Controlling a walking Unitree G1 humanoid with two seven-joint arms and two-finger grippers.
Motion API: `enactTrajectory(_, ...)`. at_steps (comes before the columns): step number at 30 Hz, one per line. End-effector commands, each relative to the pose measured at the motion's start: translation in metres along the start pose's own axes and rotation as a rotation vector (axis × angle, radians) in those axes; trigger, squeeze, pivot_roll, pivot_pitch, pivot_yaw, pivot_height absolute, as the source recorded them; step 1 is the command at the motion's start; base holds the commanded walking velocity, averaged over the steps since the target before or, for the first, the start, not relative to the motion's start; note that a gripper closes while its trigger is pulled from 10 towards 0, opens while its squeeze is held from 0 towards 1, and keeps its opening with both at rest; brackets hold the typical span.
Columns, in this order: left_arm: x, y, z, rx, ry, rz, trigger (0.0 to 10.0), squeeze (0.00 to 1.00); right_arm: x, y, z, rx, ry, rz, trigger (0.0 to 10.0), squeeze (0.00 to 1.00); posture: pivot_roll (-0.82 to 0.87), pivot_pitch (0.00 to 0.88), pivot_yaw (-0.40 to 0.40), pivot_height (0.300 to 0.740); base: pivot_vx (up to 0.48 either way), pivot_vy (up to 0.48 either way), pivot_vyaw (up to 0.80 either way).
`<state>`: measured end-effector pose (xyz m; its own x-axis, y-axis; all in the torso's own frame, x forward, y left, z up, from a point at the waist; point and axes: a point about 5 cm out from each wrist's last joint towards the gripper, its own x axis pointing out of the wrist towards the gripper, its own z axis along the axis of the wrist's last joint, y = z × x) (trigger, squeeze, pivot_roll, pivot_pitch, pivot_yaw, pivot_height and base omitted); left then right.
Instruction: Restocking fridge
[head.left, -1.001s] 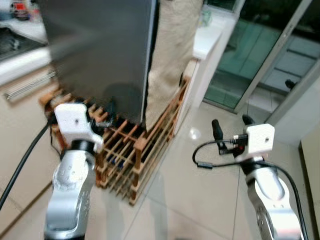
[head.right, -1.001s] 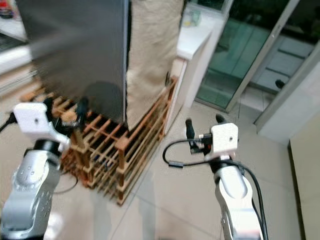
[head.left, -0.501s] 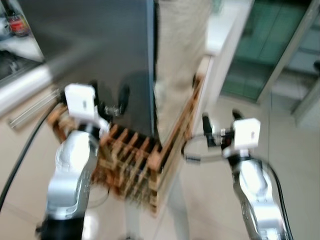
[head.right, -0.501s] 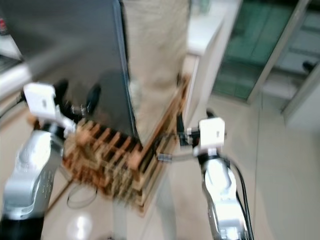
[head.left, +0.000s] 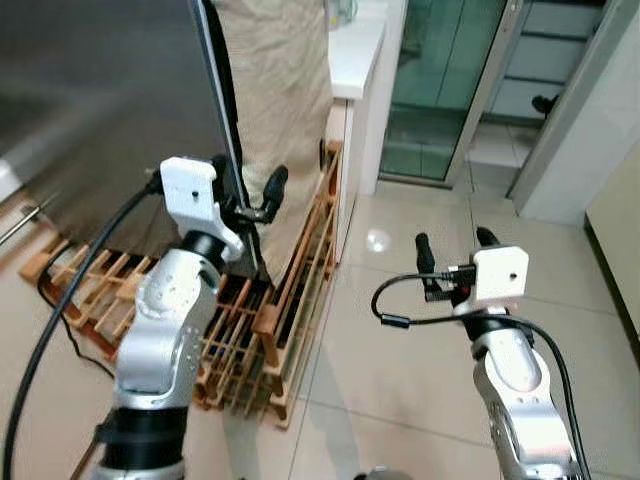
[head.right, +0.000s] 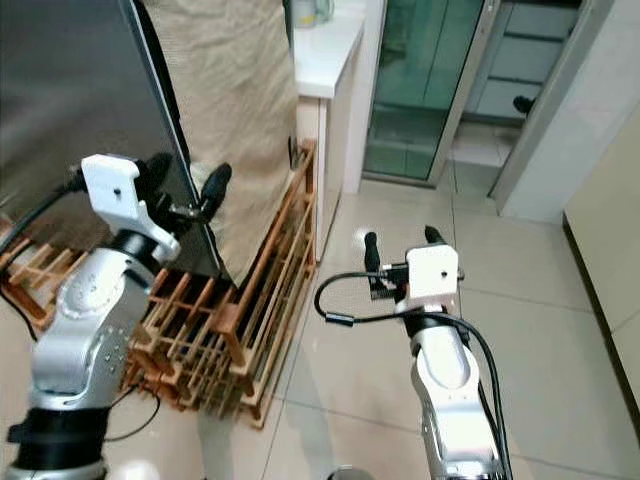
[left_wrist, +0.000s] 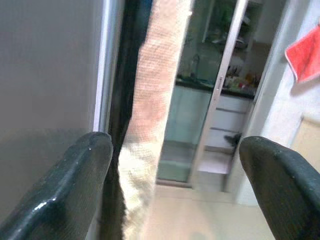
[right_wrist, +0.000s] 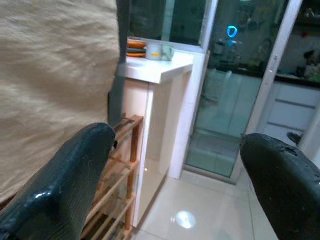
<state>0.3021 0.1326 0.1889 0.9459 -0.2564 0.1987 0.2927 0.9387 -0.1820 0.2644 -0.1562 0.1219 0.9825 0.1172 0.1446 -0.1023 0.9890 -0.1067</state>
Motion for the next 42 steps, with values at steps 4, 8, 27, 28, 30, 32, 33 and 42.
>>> enactTrajectory(4, 0.006, -0.014, -0.004, -0.043, 0.038, -0.062, 10.0, 0.00, -0.001, -0.001, 0.002, -0.017, -0.006, 0.023, 10.0, 0.00, -0.16, 0.000, 0.008, 0.740, 0.000, 0.000, 0.00)
enactTrajectory(8, 0.008, -0.019, -0.014, 0.009, 0.077, -0.082, 10.0, 0.00, -0.001, -0.002, 0.001, -0.026, 0.000, 0.032, 10.0, 0.00, -0.17, 0.000, 0.002, 0.740, 0.000, 0.000, 0.00)
enactTrajectory(27, 0.008, 0.002, -0.013, 0.072, 0.087, -0.028, 10.0, 0.00, -0.004, 0.001, -0.007, -0.026, 0.023, 0.041, 10.0, 0.00, -0.16, 0.000, 0.013, 0.740, 0.000, 0.000, 0.00)
enactTrajectory(28, 0.007, 0.001, -0.012, 0.069, 0.086, -0.029, 10.0, 0.00, -0.004, 0.002, -0.007, -0.026, 0.024, 0.045, 10.0, 0.00, -0.16, 0.000, 0.013, 0.740, 0.000, 0.000, 0.00)
enactTrajectory(30, 0.006, 0.000, -0.012, 0.068, 0.084, -0.032, 10.0, 0.00, -0.003, 0.002, -0.007, -0.027, 0.025, 0.047, 10.0, 0.00, -0.16, 0.000, 0.013, 0.740, 0.000, 0.000, 0.00)
enactTrajectory(32, 0.003, 0.000, -0.010, 0.068, 0.082, -0.032, 10.0, 0.00, -0.002, 0.001, -0.008, -0.027, 0.029, 0.047, 10.0, 0.00, -0.15, 0.000, 0.011, 0.740, 0.000, 0.000, 0.00)
enactTrajectory(33, 0.003, 0.000, -0.010, 0.068, 0.082, -0.032, 10.0, 0.00, -0.002, 0.001, -0.008, -0.027, 0.029, 0.047, 10.0, 0.00, -0.15, 0.000, 0.011, 0.740, 0.000, 0.000, 0.00)
enactTrajectory(42, 0.017, -0.006, -0.005, -0.002, 0.060, -0.003, 10.0, 0.00, -0.003, 0.003, -0.009, -0.024, 0.035, 0.052, 10.0, 0.00, -0.17, 0.000, 0.013, 0.740, 0.000, 0.000, 0.00)
